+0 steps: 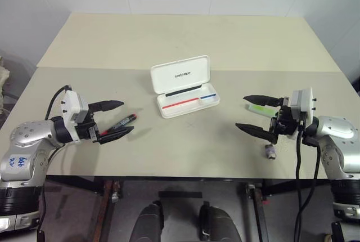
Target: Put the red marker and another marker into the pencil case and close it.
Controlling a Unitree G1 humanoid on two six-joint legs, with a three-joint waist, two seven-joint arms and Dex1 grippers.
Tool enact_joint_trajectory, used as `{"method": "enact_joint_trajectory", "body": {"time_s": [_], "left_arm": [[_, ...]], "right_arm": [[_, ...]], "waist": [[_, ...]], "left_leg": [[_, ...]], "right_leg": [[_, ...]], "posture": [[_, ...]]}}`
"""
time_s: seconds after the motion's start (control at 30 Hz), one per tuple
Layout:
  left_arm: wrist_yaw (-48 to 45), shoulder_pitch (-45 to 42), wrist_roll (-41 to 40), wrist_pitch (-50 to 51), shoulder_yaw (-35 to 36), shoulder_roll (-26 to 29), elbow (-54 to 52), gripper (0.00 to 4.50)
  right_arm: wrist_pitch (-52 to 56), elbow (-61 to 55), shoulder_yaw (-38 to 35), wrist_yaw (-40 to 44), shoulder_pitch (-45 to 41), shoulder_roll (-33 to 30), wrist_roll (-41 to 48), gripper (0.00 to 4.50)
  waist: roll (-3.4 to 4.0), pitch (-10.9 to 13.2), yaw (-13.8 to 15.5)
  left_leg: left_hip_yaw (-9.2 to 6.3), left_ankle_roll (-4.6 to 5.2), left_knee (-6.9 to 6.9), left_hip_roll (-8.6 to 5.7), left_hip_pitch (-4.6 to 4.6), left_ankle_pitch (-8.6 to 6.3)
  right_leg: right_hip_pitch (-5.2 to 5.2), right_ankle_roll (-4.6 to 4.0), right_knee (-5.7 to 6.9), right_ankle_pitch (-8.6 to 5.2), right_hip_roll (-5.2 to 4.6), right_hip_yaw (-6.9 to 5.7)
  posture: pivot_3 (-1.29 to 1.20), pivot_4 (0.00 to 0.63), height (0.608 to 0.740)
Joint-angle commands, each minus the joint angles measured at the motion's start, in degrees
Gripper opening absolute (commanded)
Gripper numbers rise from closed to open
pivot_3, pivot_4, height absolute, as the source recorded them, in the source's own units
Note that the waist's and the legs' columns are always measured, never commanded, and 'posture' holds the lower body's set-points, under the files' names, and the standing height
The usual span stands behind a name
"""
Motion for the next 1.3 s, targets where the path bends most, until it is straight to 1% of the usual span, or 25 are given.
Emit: {"method": "enact_joint_trajectory", "body": {"time_s": [0.03, 0.17, 0.27, 0.37, 0.47, 0.53, 0.6, 0.7, 0.87, 0.97, 1.17, 1.3], "left_arm": [[-1.0, -1.7, 0.6, -2.6, 1.4, 1.3, 0.8, 4.46], [-0.3, -2.1, 0.9, -2.9, 0.1, -0.1, 0.1, 4.46], [-1.3, -3.0, 1.1, -2.3, -2.1, -0.4, -0.8, 4.46], [-2.0, -5.5, 2.4, -3.4, -4.8, -1.0, 0.9, 4.46], [0.1, -8.8, 6.5, -4.9, -8.7, -3.7, 3.8, 3.79], [0.8, -9.9, 8.8, -5.7, -11.1, -5.3, 5.0, 3.20], [1.6, -10.8, 10.7, -6.5, -13.0, -7.0, 6.4, 2.49], [5.0, -13.9, 15.8, -7.8, -16.8, -10.0, 10.2, 2.49], [6.7, -18.6, 23.4, -13.3, -22.0, -12.6, 17.9, 2.49], [8.7, -20.8, 25.0, -14.1, -22.4, -14.4, 21.2, 2.49], [8.9, -25.1, 26.8, -15.1, -24.3, -18.9, 26.5, 2.49], [8.1, -26.1, 27.3, -15.0, -25.0, -20.1, 28.4, 2.49]], "right_arm": [[-1.2, 0.5, 0.4, 1.8, -1.5, -0.5, -0.6, 4.50], [-1.7, 1.4, 0.8, 1.3, -2.3, 0.0, -1.7, 4.50], [-1.2, 1.0, 1.6, 0.9, -3.9, 0.7, -1.9, 4.50], [-1.3, 0.6, 2.6, 0.4, -4.9, 2.0, -2.4, 4.50], [-1.5, -0.3, 3.6, -0.4, -5.2, 4.0, -2.8, 4.50], [-1.5, -0.8, 3.9, -1.1, -5.2, 5.0, -2.9, 4.50], [-1.5, -1.7, 4.1, -1.9, -4.8, 6.1, -3.1, 4.50], [-1.4, -3.1, 4.5, -2.7, -4.2, 6.9, -3.0, 4.50], [-1.1, -6.2, 4.0, -4.1, -3.3, 7.6, -2.5, 4.50], [-1.1, -7.2, 3.9, -4.9, -2.6, 7.8, -2.4, 4.50], [-1.4, -9.7, 3.9, -7.2, -0.4, 8.8, -2.3, 4.50], [-1.4, -11.3, 3.8, -8.4, 1.0, 9.2, -2.4, 4.50]], "waist": [[0.00, 0.0, 0.0], [0.00, 0.0, 0.0], [0.00, 0.0, -0.1], [0.00, 0.0, 0.1], [0.00, 0.0, 0.5], [0.00, 0.0, 0.8], [0.00, 0.0, 0.9], [-0.05, 0.0, 1.0], [-0.07, 0.0, 1.1], [-0.08, 0.0, 1.1], [-0.09, 0.0, 1.2], [-0.10, 0.0, 1.0]], "left_leg": [[0.03, -0.03, 0.05, 0.01, 0.00, -0.02], [0.17, 0.06, 0.28, 0.04, 0.00, -0.22], [0.27, 0.19, 0.38, 0.05, 0.00, -0.31], [0.29, 0.32, 0.48, 0.07, 0.00, -0.39], [0.29, 0.32, 0.57, 0.08, 0.01, -0.40], [0.34, 0.32, 0.59, 0.08, 0.04, -0.40], [0.47, 0.30, 0.61, 0.08, 0.03, -0.39], [0.65, 0.24, 0.64, 0.08, 0.02, -0.36], [0.69, 0.41, 0.83, 0.08, 0.01, -0.46], [0.72, 0.46, 0.89, 0.09, 0.01, -0.49], [0.76, 0.45, 0.97, 0.09, -0.02, -0.50], [0.83, 0.46, 1.24, 0.09, -0.07, -0.57]], "right_leg": [[0.00, 0.01, 0.01, 0.00, 0.01, 0.03], [0.00, 0.06, 0.07, 0.00, 0.05, 0.20], [-0.03, 0.11, 0.12, 0.02, 0.05, 0.33], [-0.05, 0.12, 0.21, 0.02, 0.07, 0.37], [-0.06, 0.11, 0.32, 0.02, 0.10, 0.42], [-0.08, 0.11, 0.37, 0.03, 0.11, 0.51], [-0.17, 0.12, 0.44, 0.03, 0.11, 0.65], [-0.28, 0.14, 0.54, 0.03, 0.12, 0.79], [-0.31, 0.18, 0.64, 0.06, 0.12, 0.89], [-0.31, 0.20, 0.67, 0.07, 0.11, 0.93], [-0.33, 0.20, 0.72, 0.07, 0.12, 0.96], [-0.32, 0.26, 0.75, 0.10, 0.11, 1.05]], "posture": [[0.00, 0.150, 0.740], [0.00, 0.150, 0.740], [0.00, 0.150, 0.740], [0.00, 0.150, 0.740], [0.00, 0.150, 0.740], [0.00, 0.150, 0.740], [0.00, 0.150, 0.740], [0.00, 0.150, 0.740], [0.00, 0.150, 0.740], [0.00, 0.150, 0.740], [0.00, 0.150, 0.740], [0.00, 0.150, 0.740]]}}
